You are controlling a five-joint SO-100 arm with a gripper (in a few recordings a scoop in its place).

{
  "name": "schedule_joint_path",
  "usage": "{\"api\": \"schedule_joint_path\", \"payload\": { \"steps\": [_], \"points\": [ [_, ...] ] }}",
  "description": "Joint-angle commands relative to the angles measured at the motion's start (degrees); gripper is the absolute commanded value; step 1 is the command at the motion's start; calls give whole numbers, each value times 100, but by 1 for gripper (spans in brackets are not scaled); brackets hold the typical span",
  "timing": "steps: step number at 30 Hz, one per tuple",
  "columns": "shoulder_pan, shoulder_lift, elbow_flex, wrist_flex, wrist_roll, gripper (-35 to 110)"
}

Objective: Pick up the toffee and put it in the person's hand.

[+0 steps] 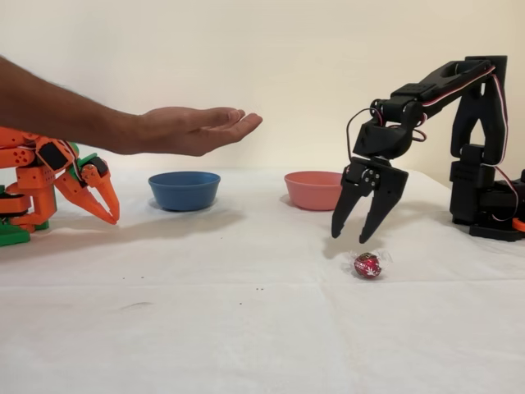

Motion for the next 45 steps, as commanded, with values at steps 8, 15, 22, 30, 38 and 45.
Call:
{"api": "schedule_joint_path", "payload": {
  "steps": [8, 15, 22, 30, 38, 45],
  "points": [
    [-554, -53, -466, -26, 299, 25],
    [-589, -352, -1107, 44, 404, 26],
    [-668, -545, -1283, 97, 483, 26],
    [-861, -554, -861, -62, 527, 25],
    [-949, -606, -510, -404, 633, 25],
    [-949, -694, -439, -519, 694, 25]
  ]
}}
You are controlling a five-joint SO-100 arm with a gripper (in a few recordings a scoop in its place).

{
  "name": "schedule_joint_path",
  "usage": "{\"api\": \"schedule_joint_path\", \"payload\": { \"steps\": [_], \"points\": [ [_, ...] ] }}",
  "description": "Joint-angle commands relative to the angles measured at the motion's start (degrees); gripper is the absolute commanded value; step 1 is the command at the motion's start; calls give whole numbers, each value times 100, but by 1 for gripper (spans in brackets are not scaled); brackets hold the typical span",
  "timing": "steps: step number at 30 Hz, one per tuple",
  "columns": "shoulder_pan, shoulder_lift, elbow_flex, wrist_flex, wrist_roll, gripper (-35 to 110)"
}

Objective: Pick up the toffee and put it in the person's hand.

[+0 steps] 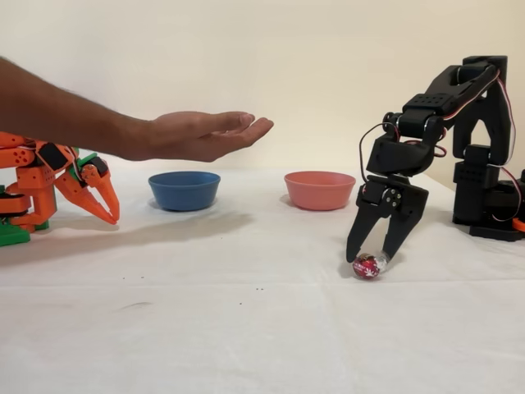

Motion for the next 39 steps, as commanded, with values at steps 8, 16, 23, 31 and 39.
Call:
{"api": "schedule_joint_path", "payload": {
  "steps": [8, 16, 23, 31, 39],
  "points": [
    [-105, 53, 237, -237, 220, 24],
    [-105, 9, 220, -334, 299, 23],
    [-105, 0, 141, -352, 369, 20],
    [-97, 0, -193, -202, 290, 17],
    [-97, 44, -589, -18, 211, 15]
  ]
}}
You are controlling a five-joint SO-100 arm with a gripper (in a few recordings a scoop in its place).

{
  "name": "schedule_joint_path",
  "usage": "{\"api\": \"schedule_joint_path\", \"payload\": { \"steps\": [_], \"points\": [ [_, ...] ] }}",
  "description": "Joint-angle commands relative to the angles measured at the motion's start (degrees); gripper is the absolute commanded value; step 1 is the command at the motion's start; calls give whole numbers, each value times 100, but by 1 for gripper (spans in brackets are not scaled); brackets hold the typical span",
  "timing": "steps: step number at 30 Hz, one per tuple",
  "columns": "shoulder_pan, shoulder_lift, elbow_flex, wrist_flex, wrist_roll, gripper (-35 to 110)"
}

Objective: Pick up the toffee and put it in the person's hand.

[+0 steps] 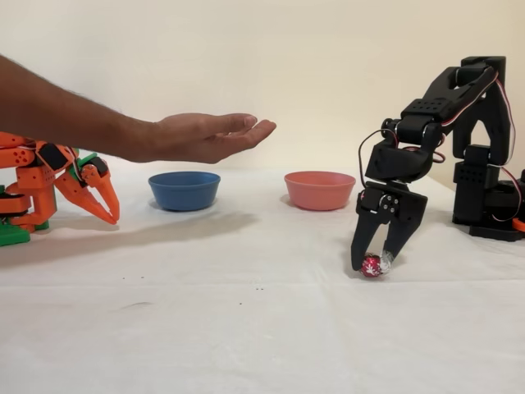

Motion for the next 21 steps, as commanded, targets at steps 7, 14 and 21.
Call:
{"api": "schedule_joint_path", "payload": {
  "steps": [7, 14, 21],
  "points": [
    [-26, 369, -668, 290, -167, 16],
    [264, 659, -1143, 624, -448, 17],
    [703, 1002, -1477, 773, -642, 17]
  ]
}}
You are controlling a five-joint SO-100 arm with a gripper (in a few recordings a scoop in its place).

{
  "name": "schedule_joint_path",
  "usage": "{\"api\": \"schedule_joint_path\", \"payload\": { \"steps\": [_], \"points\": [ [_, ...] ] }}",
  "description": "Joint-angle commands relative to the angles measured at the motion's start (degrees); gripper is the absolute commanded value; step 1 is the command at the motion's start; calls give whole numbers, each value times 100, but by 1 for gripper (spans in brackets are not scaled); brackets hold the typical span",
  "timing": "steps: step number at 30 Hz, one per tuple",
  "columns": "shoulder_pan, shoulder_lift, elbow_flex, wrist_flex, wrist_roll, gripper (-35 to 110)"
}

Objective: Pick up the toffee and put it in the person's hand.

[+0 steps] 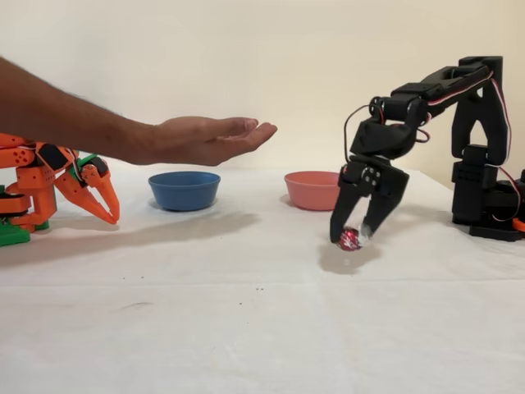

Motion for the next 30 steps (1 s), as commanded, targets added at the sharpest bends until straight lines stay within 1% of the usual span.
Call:
{"api": "schedule_joint_path", "payload": {
  "steps": [1, 15, 30],
  "points": [
    [237, 879, -536, 141, -70, 17],
    [1204, 1345, -1292, 431, -439, 17],
    [1714, 1257, -1802, 53, -483, 17]
  ]
}}
